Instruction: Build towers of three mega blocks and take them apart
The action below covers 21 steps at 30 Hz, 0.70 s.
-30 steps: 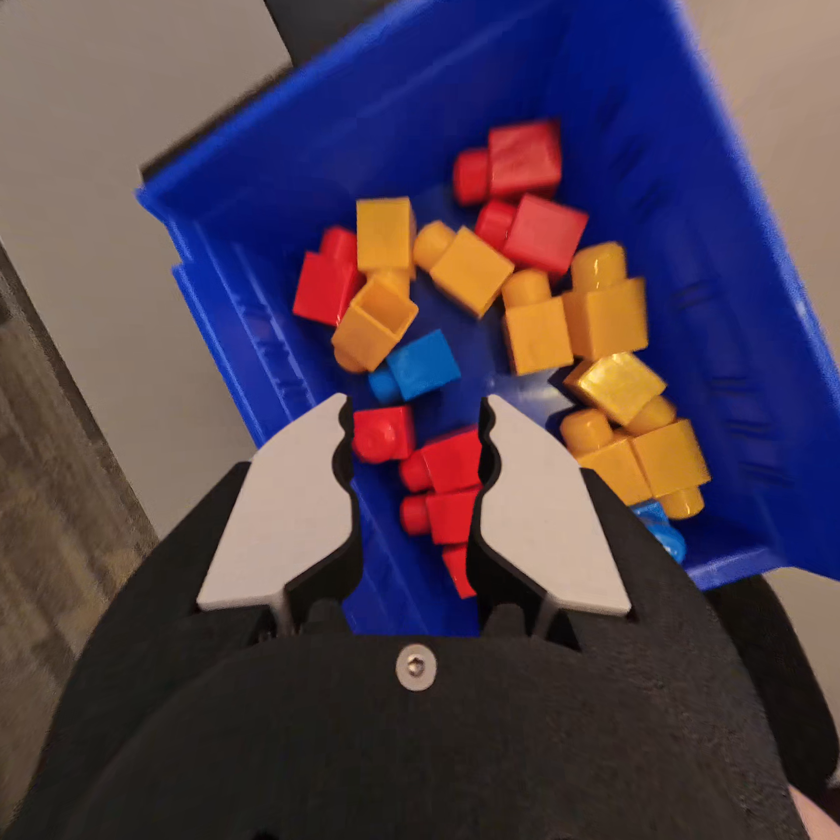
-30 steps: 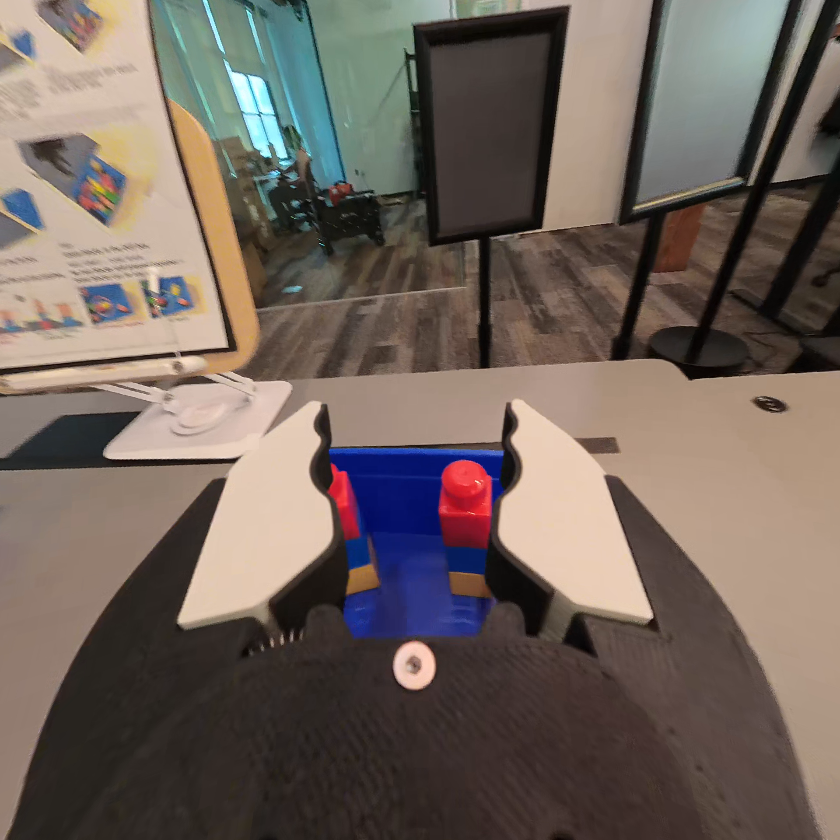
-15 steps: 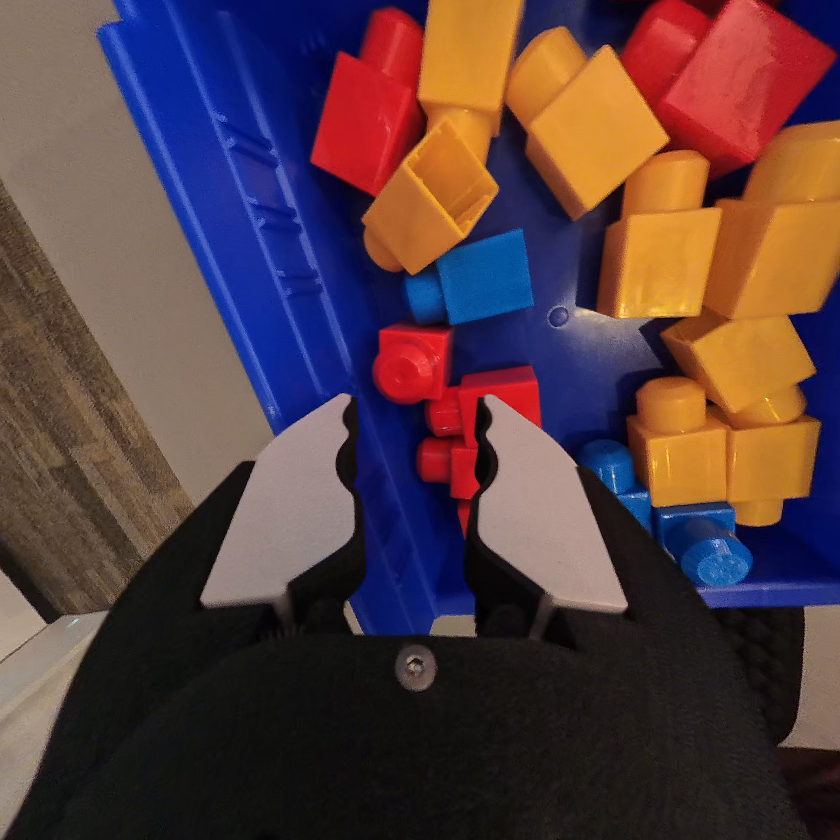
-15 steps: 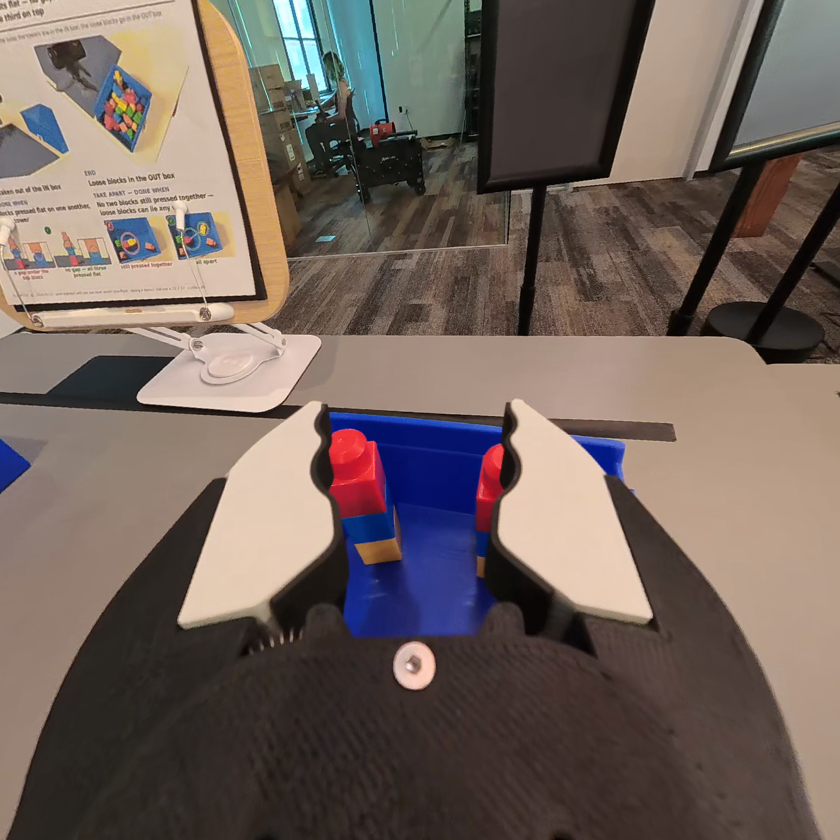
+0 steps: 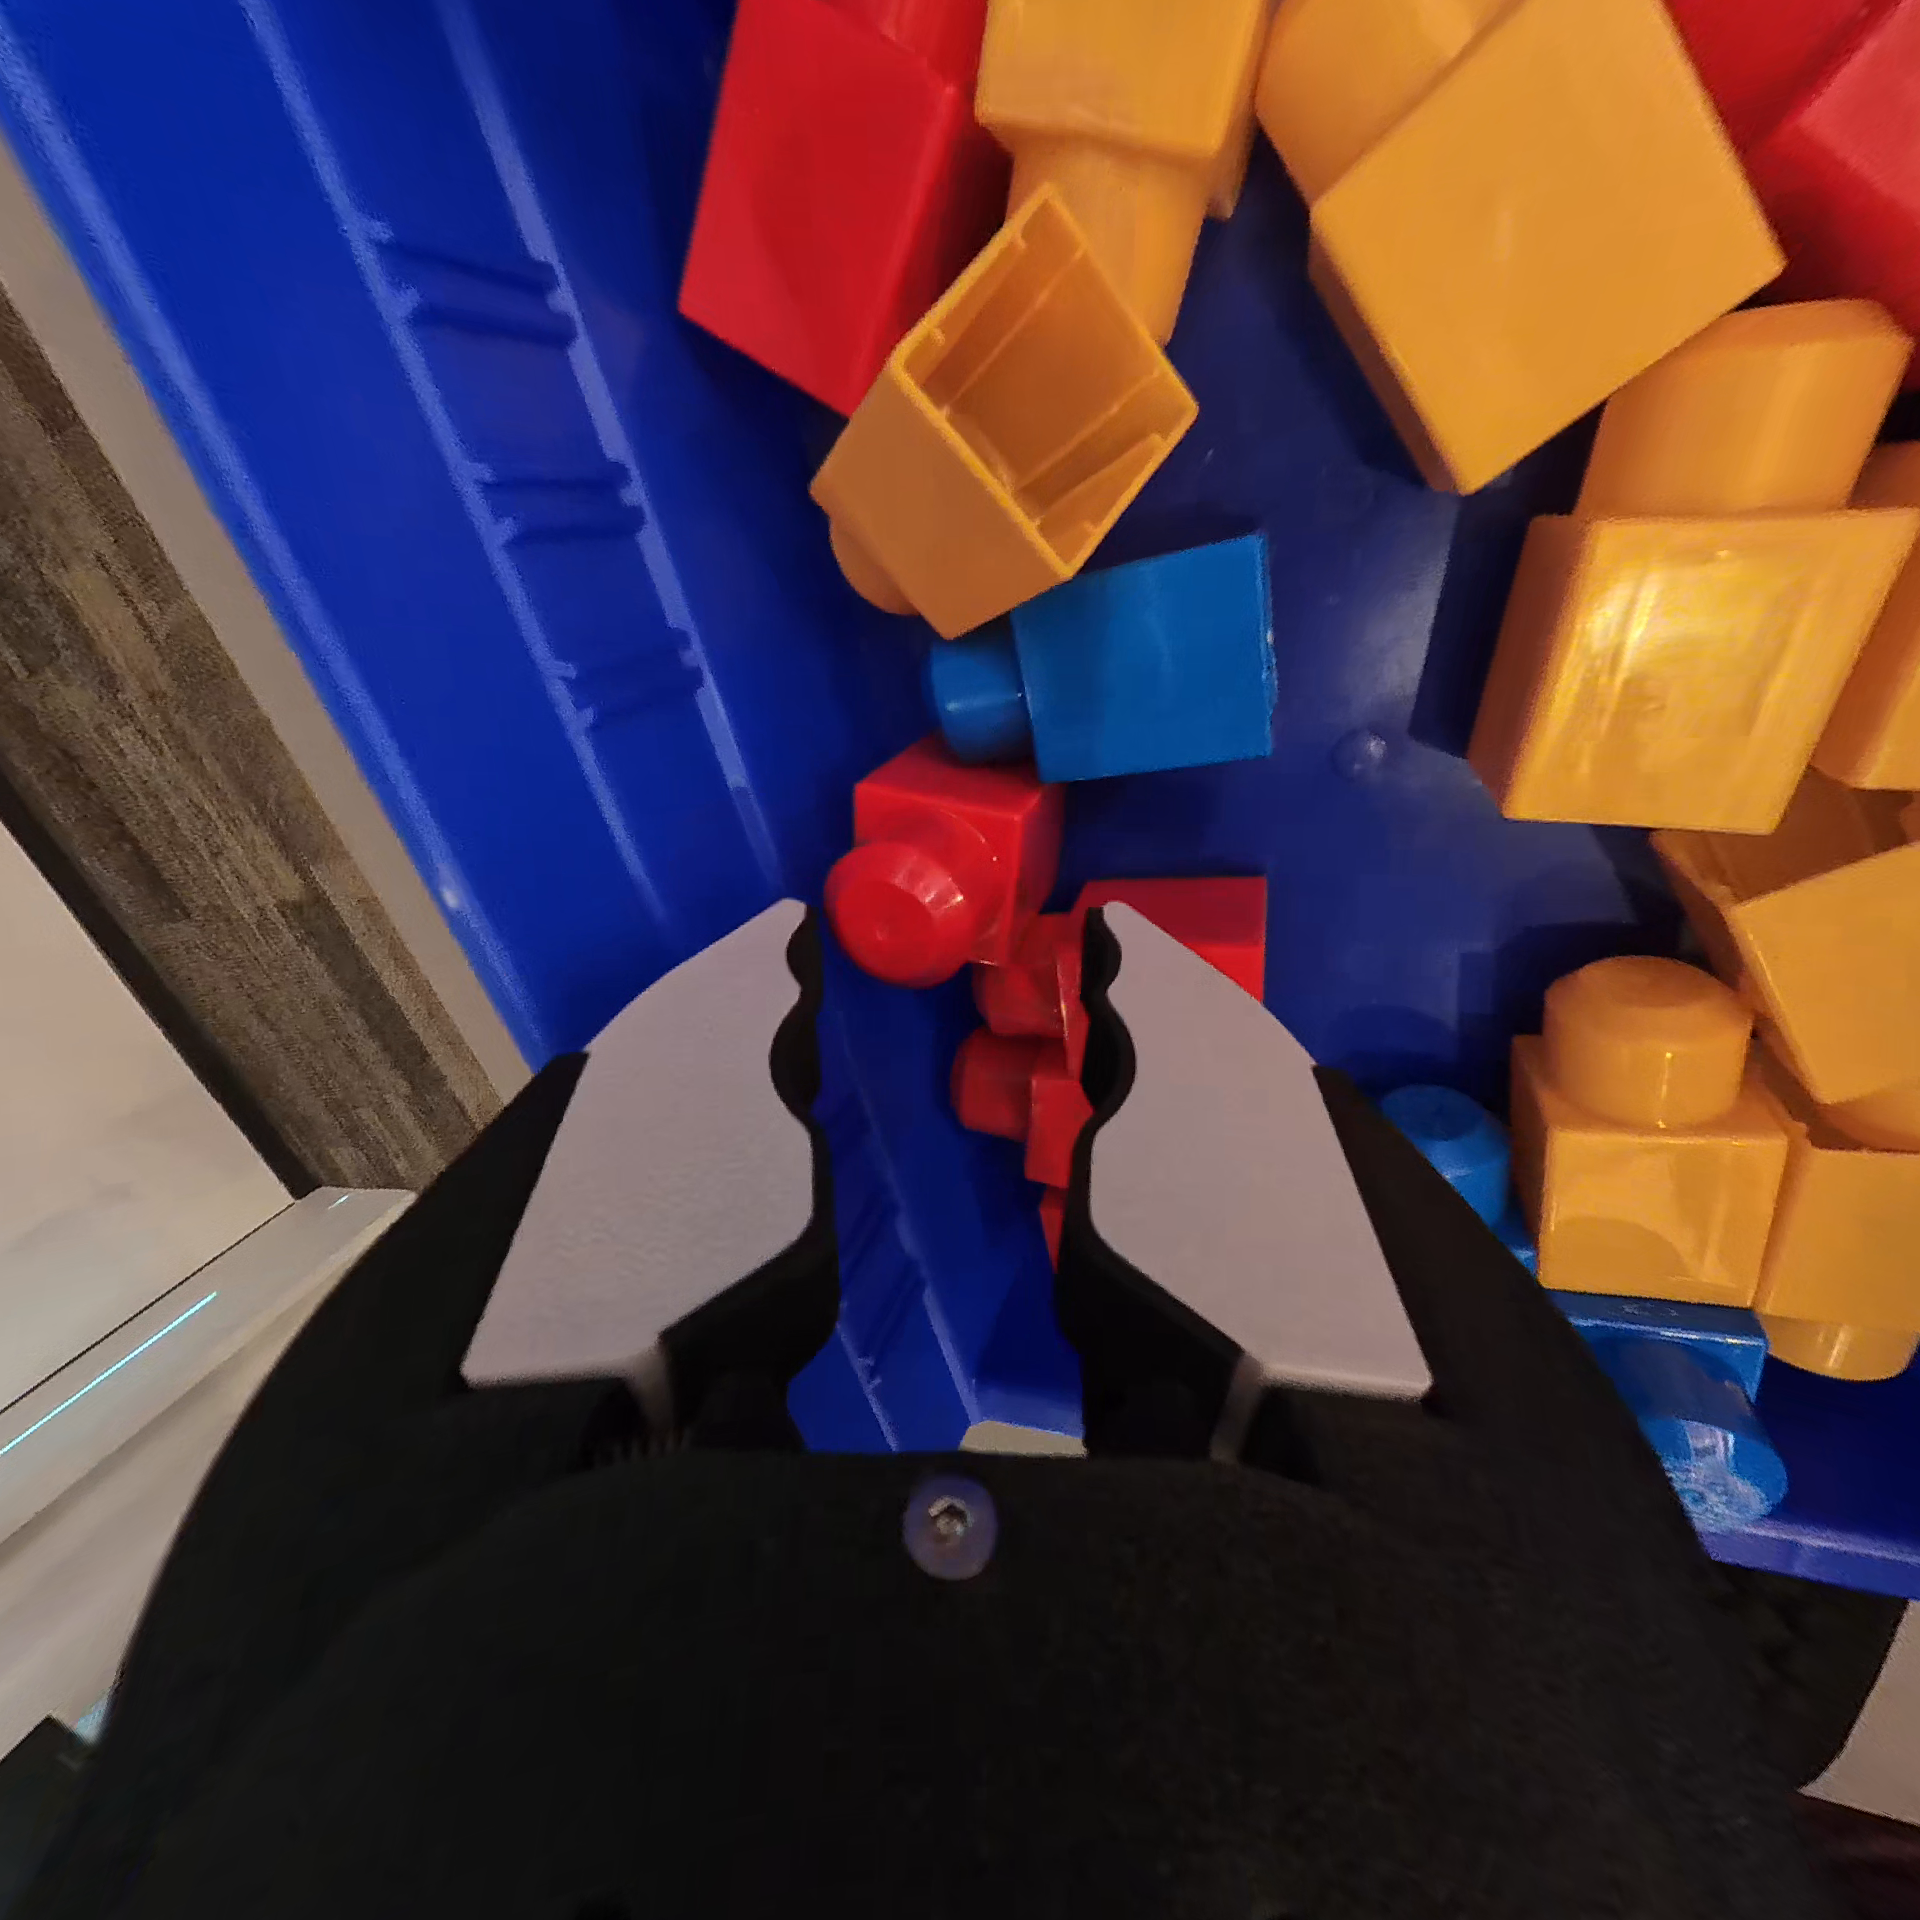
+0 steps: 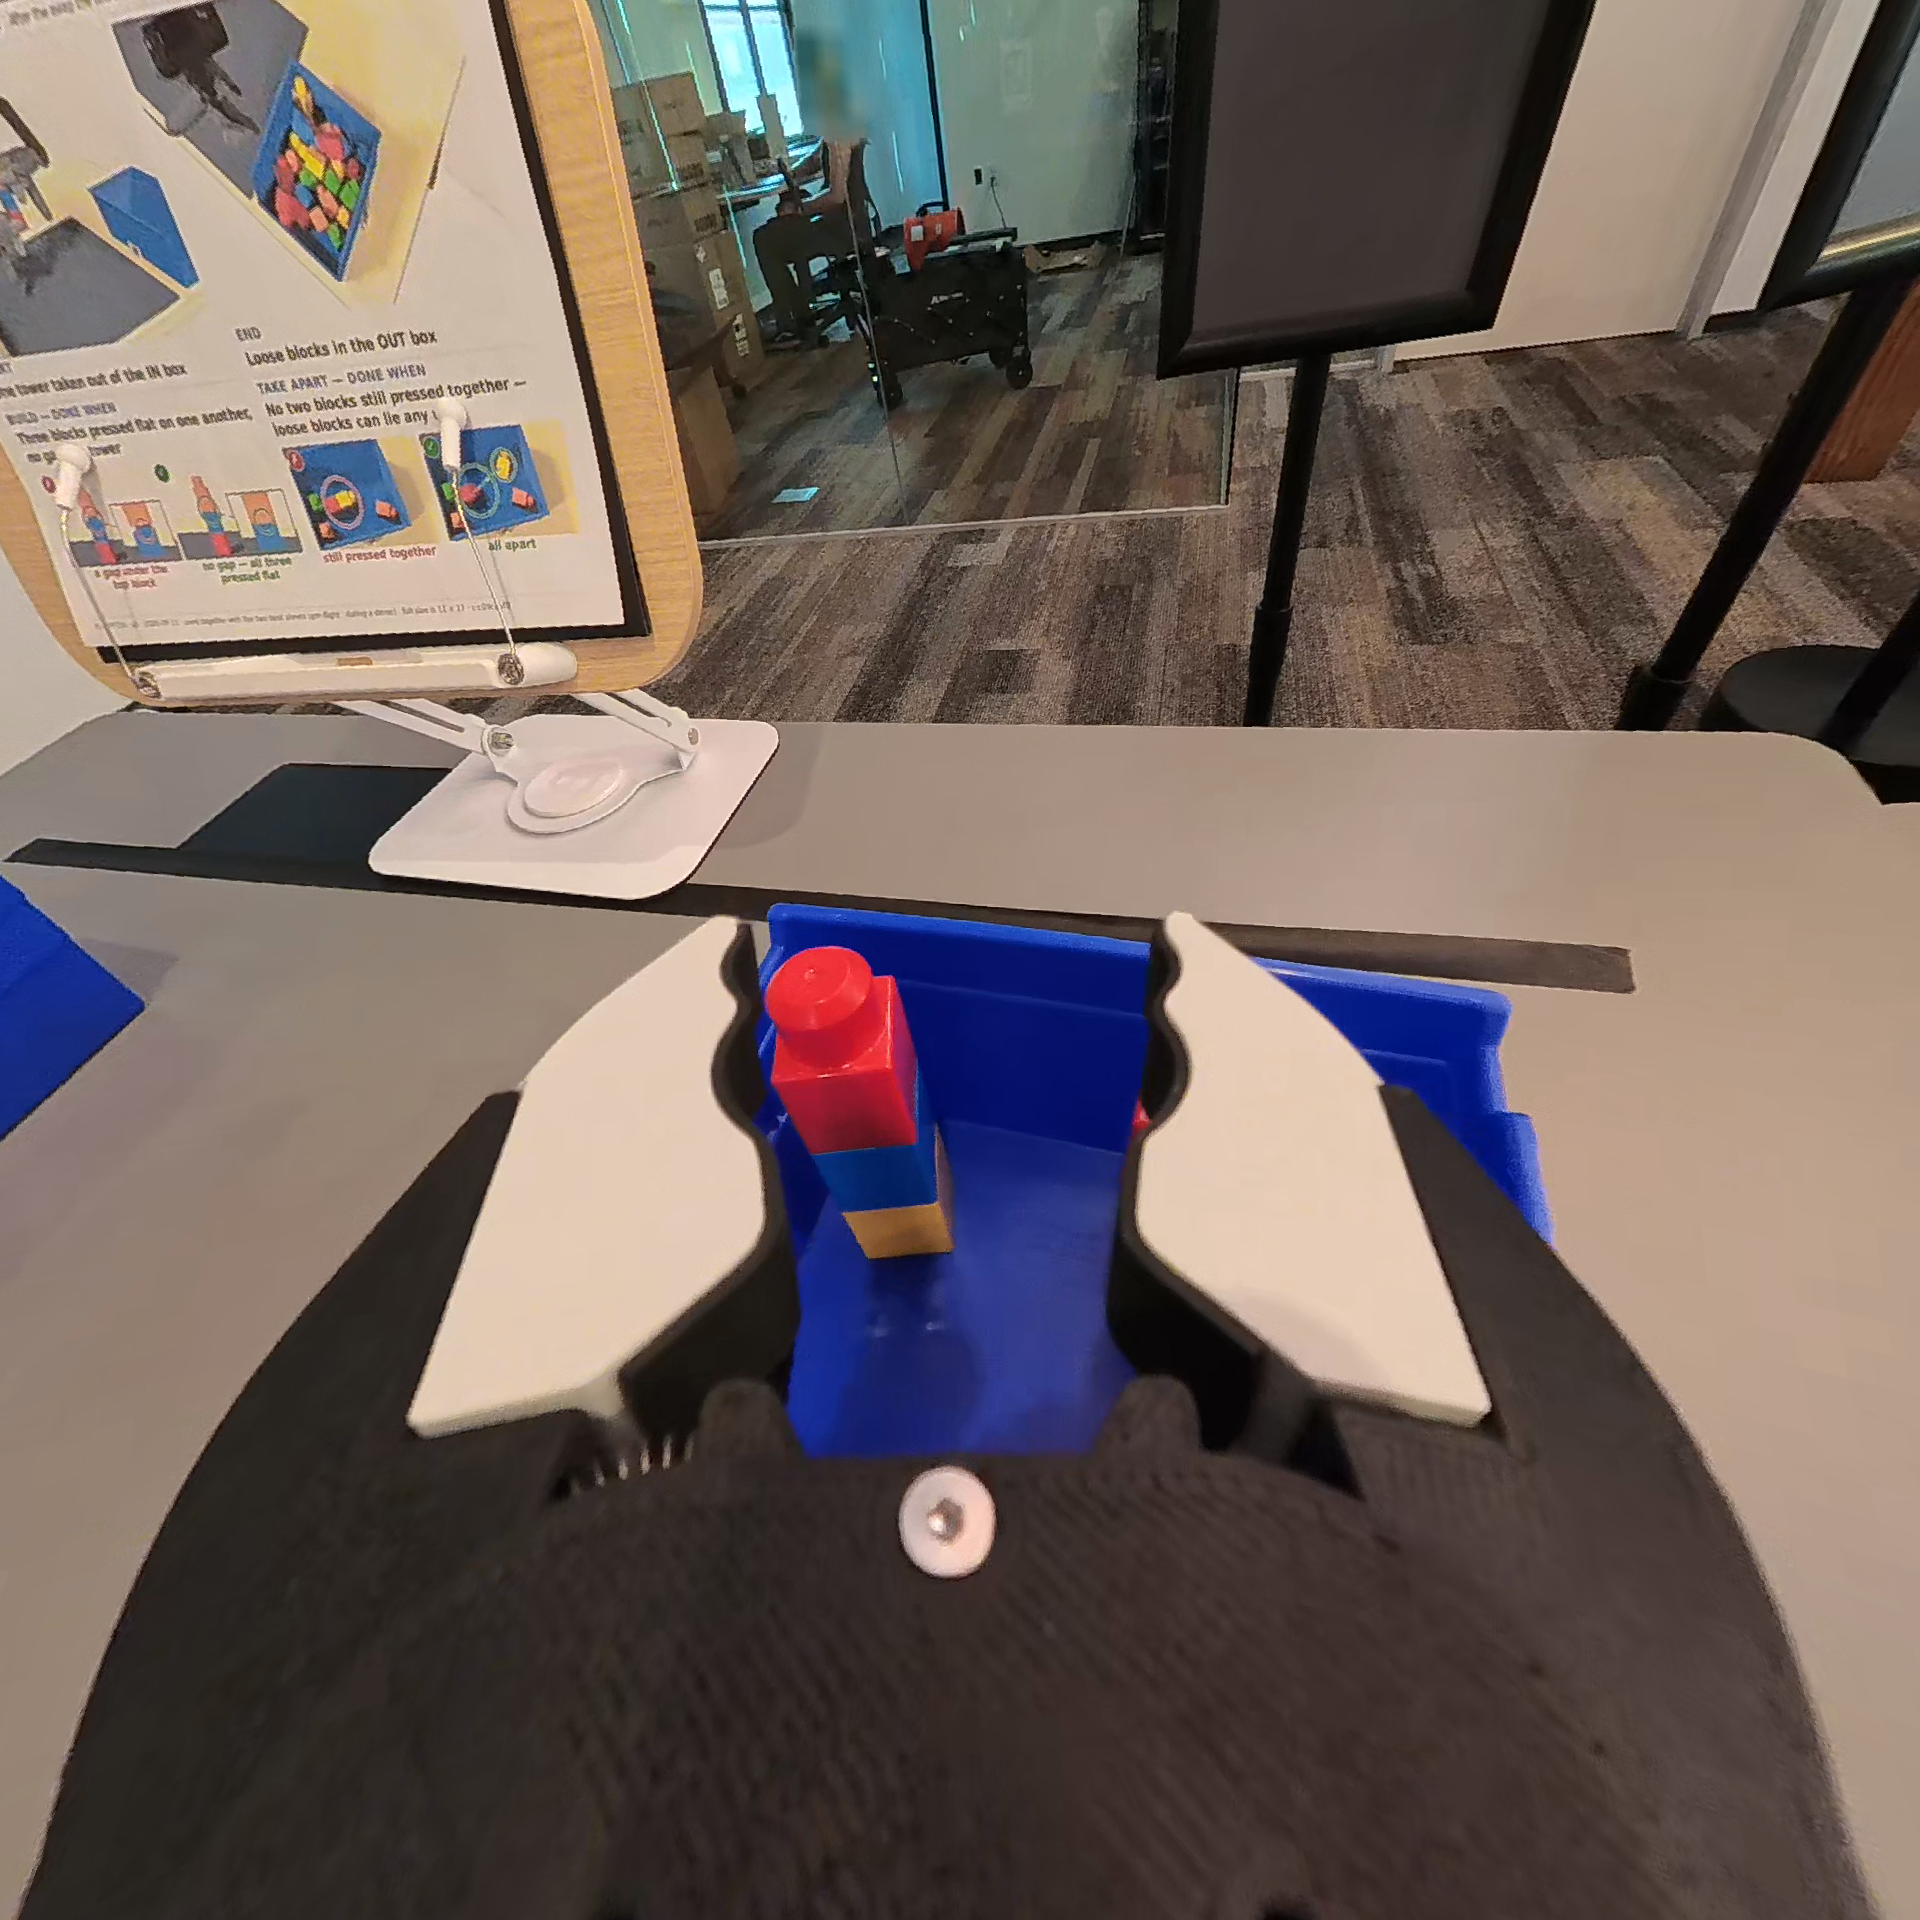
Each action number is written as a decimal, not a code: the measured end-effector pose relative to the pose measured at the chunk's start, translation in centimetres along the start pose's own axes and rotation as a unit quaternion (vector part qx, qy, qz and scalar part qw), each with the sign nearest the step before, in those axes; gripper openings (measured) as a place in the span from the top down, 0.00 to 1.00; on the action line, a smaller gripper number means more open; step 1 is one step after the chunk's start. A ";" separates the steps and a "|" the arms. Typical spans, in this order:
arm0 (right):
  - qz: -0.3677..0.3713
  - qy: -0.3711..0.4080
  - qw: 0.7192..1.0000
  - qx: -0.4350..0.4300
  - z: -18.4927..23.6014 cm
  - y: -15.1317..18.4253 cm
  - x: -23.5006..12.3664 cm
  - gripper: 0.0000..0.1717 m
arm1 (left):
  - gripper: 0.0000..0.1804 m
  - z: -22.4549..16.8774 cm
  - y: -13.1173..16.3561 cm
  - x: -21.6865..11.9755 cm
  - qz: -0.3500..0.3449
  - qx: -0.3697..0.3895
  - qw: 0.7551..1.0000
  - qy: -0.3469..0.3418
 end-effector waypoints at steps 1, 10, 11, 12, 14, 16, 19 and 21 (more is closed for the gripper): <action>0.003 -0.002 1.000 0.000 0.1 0.1 0.1 0.58 | 0.74 0.0 0.0 0.3 0.005 0.004 1.000 -0.005; 0.028 -0.016 0.999 -0.014 0.9 0.8 1.0 0.58 | 0.80 0.4 0.7 -1.3 -0.002 0.009 1.000 0.000; 0.032 -0.016 0.999 -0.018 1.0 0.9 1.1 0.58 | 0.80 0.6 0.8 -2.2 -0.016 0.007 1.000 -0.001; 0.034 -0.016 0.999 -0.021 1.0 0.9 1.1 0.58 | 0.80 0.7 0.9 -3.4 -0.035 0.003 0.999 -0.002; 0.038 -0.015 0.999 -0.026 1.1 1.0 1.2 0.58 | 0.80 0.5 1.0 -6.2 -0.084 -0.001 0.996 0.008; 0.040 -0.015 0.999 -0.028 1.2 1.0 1.2 0.58 | 0.80 -1.0 1.2 -9.6 -0.146 0.015 0.988 0.039; 0.037 -0.017 0.999 -0.030 1.4 0.8 1.2 0.58 | 0.80 -5.7 1.3 -14.8 -0.250 0.089 0.958 0.104; 0.036 -0.019 0.999 -0.031 1.6 0.7 1.2 0.58 | 0.80 -9.9 1.6 -17.3 -0.295 0.154 0.932 0.142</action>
Point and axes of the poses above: each gripper's, where its closed fingertips meet, x out along the fingers, y out of its underside, z = x × y across the jaws, the point moved 3 cm from there along -x, back along the fingers, and after that the axes turned 13 degrees about -x, right-handed, at the moved point
